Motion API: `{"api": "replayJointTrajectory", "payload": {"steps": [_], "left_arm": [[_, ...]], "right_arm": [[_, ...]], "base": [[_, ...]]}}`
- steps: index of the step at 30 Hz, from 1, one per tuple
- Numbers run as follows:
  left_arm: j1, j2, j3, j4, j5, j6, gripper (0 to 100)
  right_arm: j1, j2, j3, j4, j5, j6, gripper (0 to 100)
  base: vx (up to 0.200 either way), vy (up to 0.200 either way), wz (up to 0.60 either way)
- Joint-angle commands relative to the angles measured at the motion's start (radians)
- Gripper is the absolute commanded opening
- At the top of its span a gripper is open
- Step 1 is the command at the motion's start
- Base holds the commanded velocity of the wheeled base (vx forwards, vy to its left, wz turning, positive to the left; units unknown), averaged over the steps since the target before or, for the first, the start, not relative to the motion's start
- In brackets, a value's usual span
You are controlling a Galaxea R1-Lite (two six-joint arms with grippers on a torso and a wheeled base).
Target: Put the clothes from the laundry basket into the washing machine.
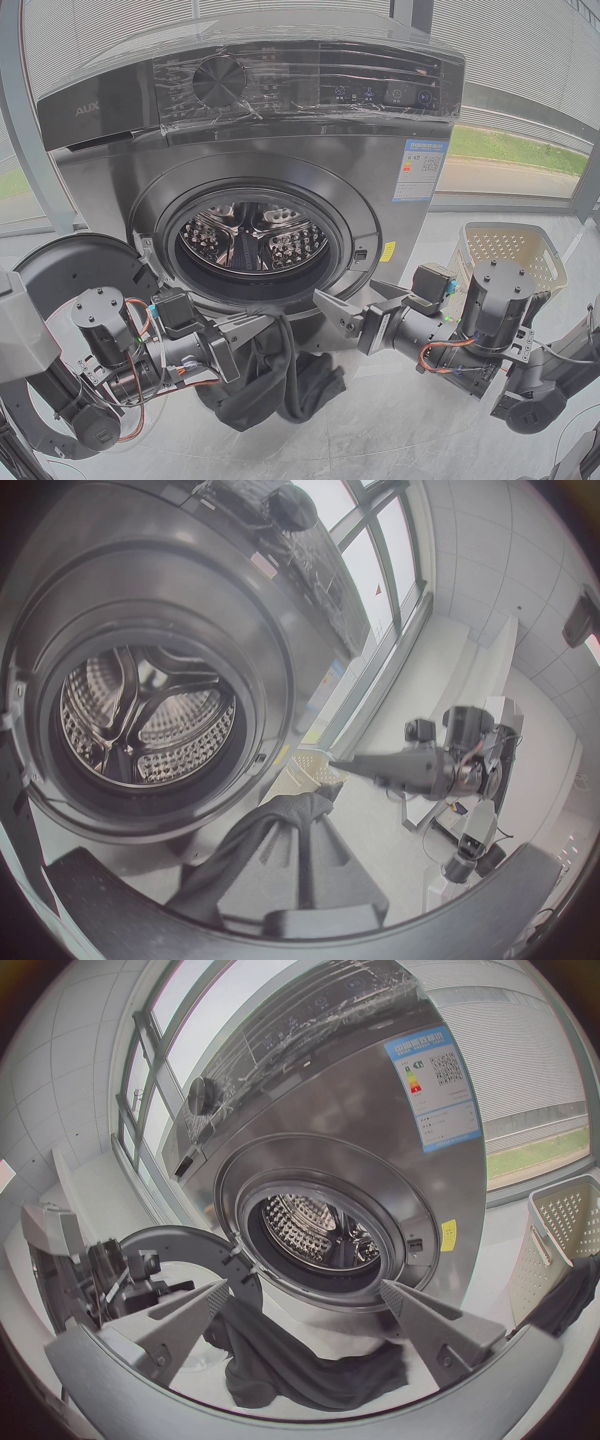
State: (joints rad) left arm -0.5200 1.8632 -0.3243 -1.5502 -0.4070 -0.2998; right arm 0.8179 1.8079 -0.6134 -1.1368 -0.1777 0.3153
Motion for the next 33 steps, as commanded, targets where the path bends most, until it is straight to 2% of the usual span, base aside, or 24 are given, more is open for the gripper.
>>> {"api": "replayJointTrajectory", "payload": {"steps": [1, 6, 10, 25, 28, 33], "left_arm": [[-0.008, -0.016, -0.049, -0.001, 0.007, -0.009, 0], [-0.011, 0.001, -0.099, 0.002, 0.062, -0.009, 0], [-0.014, 0.007, -0.108, 0.002, 0.086, -0.007, 0], [-0.015, 0.008, -0.127, 0.002, 0.096, -0.007, 0], [-0.015, 0.011, -0.145, 0.002, 0.123, -0.005, 0], [-0.017, 0.017, -0.153, 0.002, 0.126, -0.005, 0]], "right_arm": [[-0.002, 0.005, 0.037, 0.0, 0.0, -0.013, 100], [-0.003, 0.007, 0.096, 0.002, 0.003, -0.05, 100], [-0.003, 0.013, 0.124, 0.002, 0.014, -0.064, 100], [-0.002, 0.065, 0.133, -0.003, 0.024, -0.084, 100], [0.014, 0.079, 0.133, -0.009, 0.03, -0.079, 100], [0.018, 0.117, 0.115, -0.023, 0.033, -0.081, 100]], "base": [[0.0, 0.0, 0.0], [0.0, 0.0, 0.0], [0.0, 0.0, 0.0], [0.0, 0.0, 0.0], [0.0, 0.0, 0.0], [0.0, 0.0, 0.0]]}}
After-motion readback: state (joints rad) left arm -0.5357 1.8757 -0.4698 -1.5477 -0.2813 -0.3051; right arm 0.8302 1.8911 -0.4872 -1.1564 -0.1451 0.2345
